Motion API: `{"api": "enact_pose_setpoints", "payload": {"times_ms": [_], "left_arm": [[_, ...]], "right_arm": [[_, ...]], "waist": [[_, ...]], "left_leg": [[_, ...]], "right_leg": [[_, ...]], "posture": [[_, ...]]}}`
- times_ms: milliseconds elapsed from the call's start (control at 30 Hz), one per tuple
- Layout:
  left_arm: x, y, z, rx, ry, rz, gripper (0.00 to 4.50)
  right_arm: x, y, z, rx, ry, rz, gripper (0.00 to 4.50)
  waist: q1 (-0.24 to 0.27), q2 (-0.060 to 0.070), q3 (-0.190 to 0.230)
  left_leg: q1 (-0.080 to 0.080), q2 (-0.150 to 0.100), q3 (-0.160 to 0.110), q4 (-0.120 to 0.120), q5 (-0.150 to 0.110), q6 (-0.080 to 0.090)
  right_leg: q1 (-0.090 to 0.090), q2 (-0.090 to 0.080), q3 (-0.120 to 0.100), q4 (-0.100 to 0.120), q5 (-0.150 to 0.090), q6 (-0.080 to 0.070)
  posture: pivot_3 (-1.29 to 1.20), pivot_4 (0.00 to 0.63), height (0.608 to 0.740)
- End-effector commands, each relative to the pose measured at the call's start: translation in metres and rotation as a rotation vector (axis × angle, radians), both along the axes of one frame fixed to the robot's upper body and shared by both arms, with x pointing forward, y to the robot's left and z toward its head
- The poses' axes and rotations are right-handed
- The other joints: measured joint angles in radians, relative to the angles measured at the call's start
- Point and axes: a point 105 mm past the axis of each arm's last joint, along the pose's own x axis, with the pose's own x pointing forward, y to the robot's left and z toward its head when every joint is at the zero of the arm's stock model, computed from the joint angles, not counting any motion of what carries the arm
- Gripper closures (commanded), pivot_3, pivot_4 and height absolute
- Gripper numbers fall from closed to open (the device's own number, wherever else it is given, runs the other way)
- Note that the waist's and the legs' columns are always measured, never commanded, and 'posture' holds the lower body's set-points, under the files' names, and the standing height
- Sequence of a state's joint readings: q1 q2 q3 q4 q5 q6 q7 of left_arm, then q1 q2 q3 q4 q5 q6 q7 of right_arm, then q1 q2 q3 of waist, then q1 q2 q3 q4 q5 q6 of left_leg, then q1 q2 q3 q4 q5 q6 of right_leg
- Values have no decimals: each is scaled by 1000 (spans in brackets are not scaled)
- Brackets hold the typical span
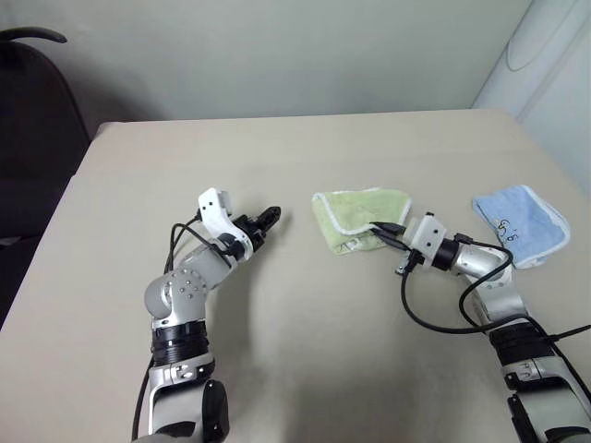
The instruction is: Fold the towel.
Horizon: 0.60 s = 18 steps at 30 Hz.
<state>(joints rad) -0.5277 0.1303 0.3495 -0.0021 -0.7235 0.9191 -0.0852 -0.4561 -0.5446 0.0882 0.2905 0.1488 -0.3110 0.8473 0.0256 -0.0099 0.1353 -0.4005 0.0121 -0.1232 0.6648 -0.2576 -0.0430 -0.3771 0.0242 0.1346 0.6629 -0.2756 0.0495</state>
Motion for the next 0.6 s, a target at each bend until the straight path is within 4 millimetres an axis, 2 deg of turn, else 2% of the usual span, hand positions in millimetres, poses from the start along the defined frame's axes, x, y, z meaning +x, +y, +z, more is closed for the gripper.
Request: {"api": "enact_pose_setpoints", "payload": {"times_ms": [33, 400, 600], "left_arm": [[-1, -8, 16, -10, -62, -26, 1220], [0, -17, 16, -21, -68, -49, 1220], [-1, -22, 16, -25, -70, -58, 1220]], "right_arm": [[2, -6, 24, 136, 10, -24, 4471], [55, -32, 34, 272, 103, -341, 4471], [73, -32, 17, 172, 112, -430, 4471]], "waist": [[0, 0, 0], [-3, 0, 0], [-2, 0, 0]], "left_leg": [[0, 0, 0, 0, 0, 0], [0, 0, 0, -1, 0, 0], [0, 0, 0, -1, 0, 0]], "right_leg": [[0, 0, 0, 0, 0, 0], [-1, 0, 0, 0, 0, 0], [-1, 0, 0, 0, 0, 0]], "posture": [[0, 150, 740], [0, 150, 740], [0, 150, 740]]}}
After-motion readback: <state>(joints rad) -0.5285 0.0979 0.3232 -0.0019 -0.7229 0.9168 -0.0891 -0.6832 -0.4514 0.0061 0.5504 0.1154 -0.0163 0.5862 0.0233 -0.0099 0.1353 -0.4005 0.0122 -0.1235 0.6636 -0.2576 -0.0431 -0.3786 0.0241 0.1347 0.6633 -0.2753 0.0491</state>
